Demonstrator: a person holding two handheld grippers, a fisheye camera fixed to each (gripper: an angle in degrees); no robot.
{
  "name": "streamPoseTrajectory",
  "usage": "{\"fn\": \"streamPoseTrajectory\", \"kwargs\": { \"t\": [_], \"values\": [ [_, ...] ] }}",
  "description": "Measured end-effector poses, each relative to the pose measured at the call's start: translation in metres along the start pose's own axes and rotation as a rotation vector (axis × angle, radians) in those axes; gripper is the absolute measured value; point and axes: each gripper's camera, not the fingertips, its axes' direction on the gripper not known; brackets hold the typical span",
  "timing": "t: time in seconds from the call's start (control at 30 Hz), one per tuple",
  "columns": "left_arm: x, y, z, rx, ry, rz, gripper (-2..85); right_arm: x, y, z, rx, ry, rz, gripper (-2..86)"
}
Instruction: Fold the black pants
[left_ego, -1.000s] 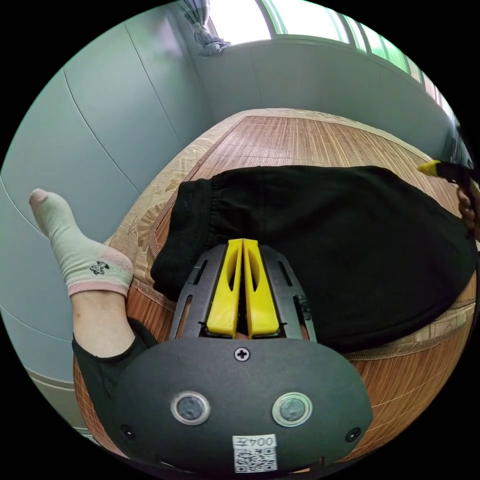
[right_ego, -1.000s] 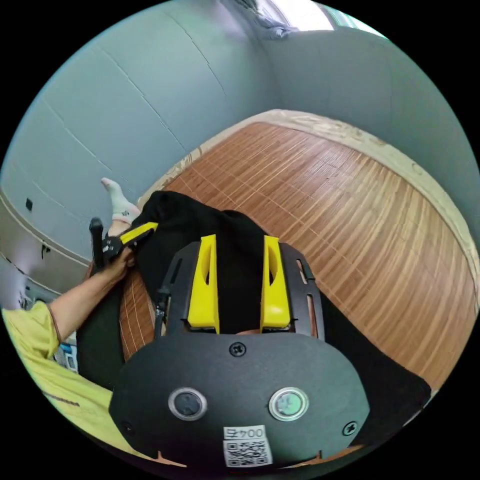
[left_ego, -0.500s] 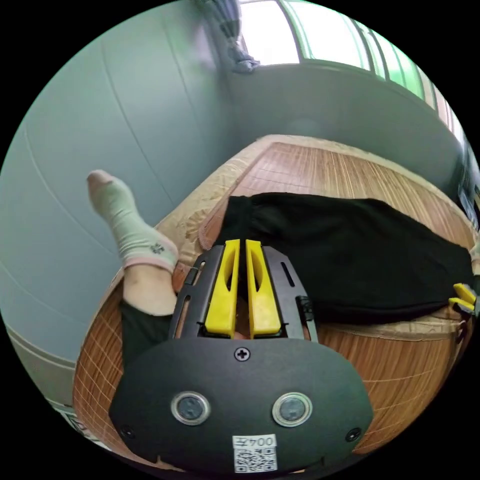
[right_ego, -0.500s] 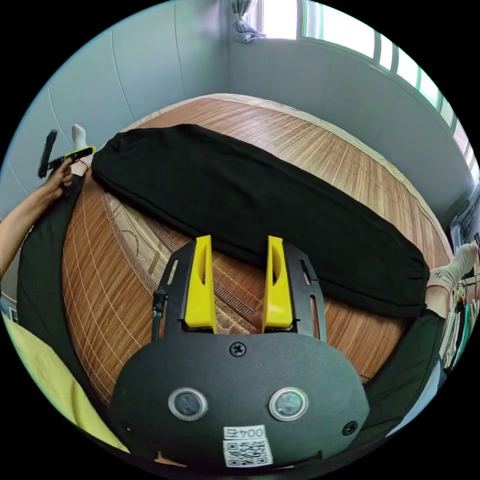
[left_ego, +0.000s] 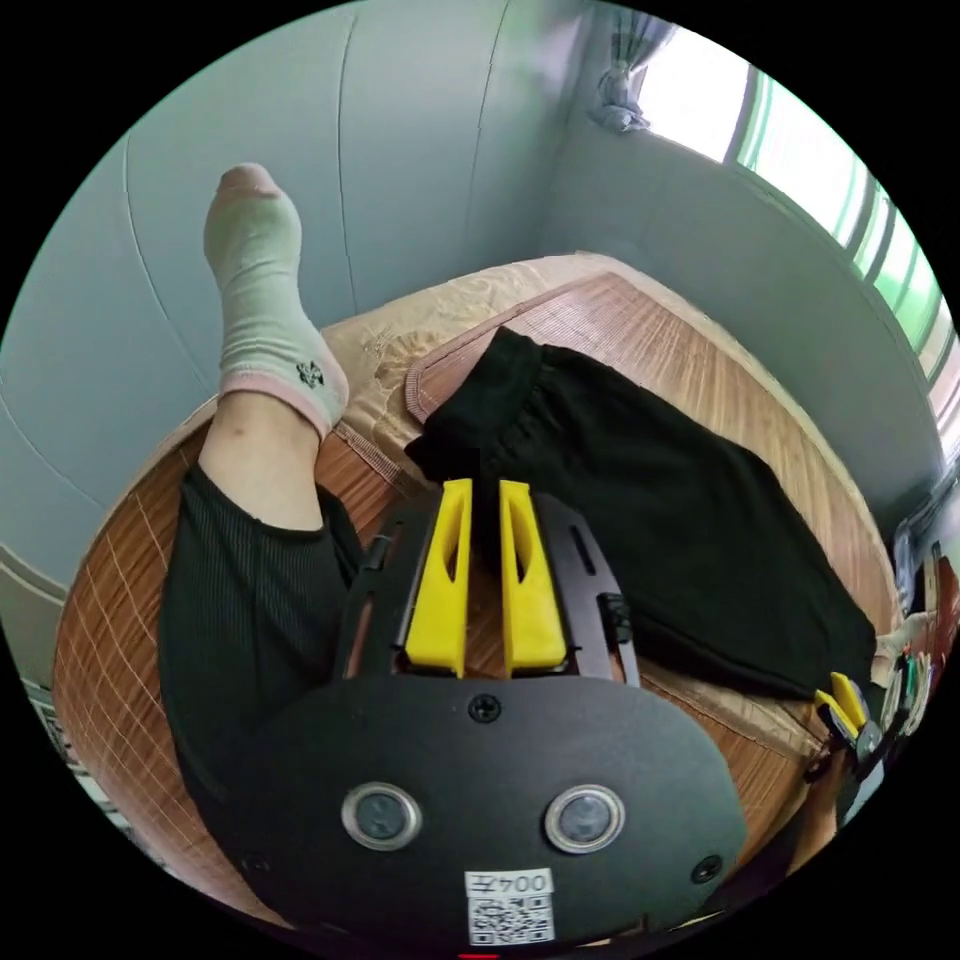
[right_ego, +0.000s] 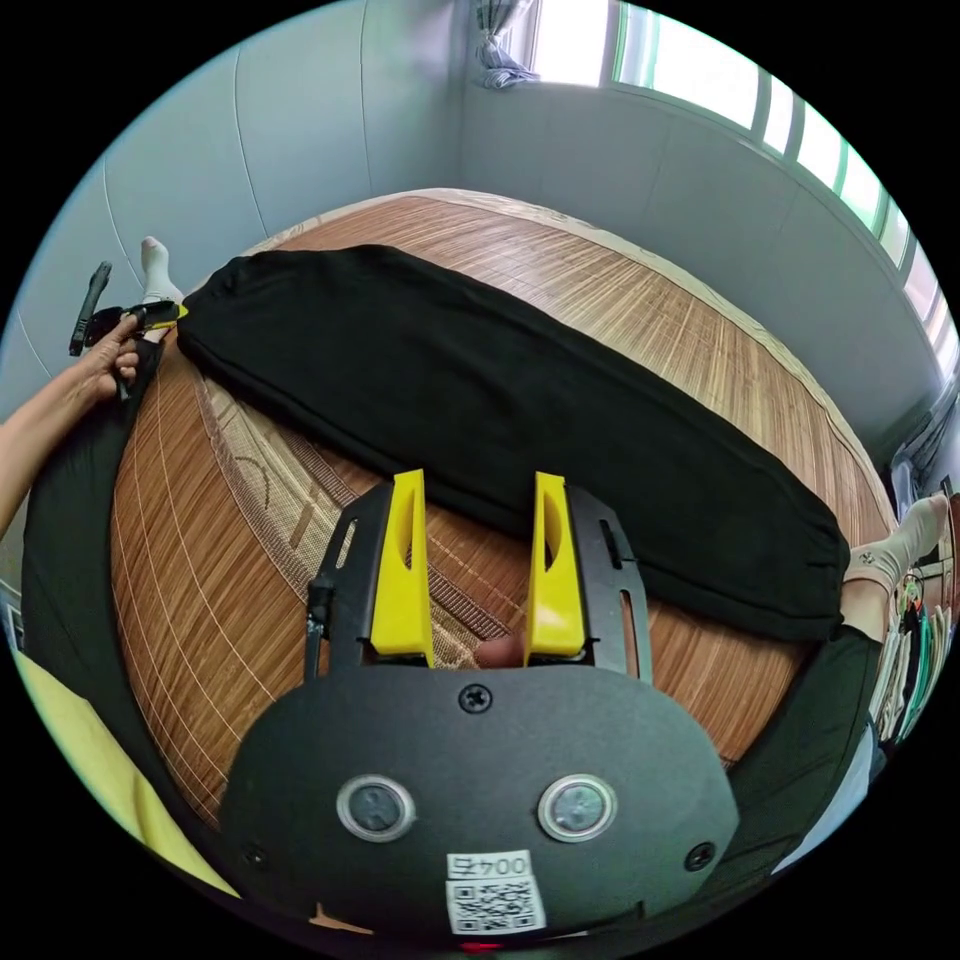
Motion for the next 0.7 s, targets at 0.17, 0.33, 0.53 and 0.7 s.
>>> {"fn": "streamPoseTrajectory", "kwargs": {
  "t": [0.17, 0.33, 0.53, 0.7],
  "values": [
    [0.036, -0.001, 0.013, -0.072, -0.163, 0.161, 4.1, 0.001, -0.002, -0.007, 0.000, -0.011, 0.004, 15.7],
    [0.057, -0.002, -0.006, -0.069, -0.168, 0.150, 6.4, 0.003, -0.008, -0.011, -0.003, -0.015, 0.005, 15.7],
    [0.107, 0.022, -0.053, 0.047, -0.071, 0.148, 6.9, 0.006, -0.018, -0.014, 0.000, 0.000, 0.000, 15.7],
    [0.206, 0.048, -0.049, 0.003, 0.076, 0.301, 6.9, 0.017, -0.034, -0.013, -0.023, -0.031, 0.011, 15.7]
  ]
}}
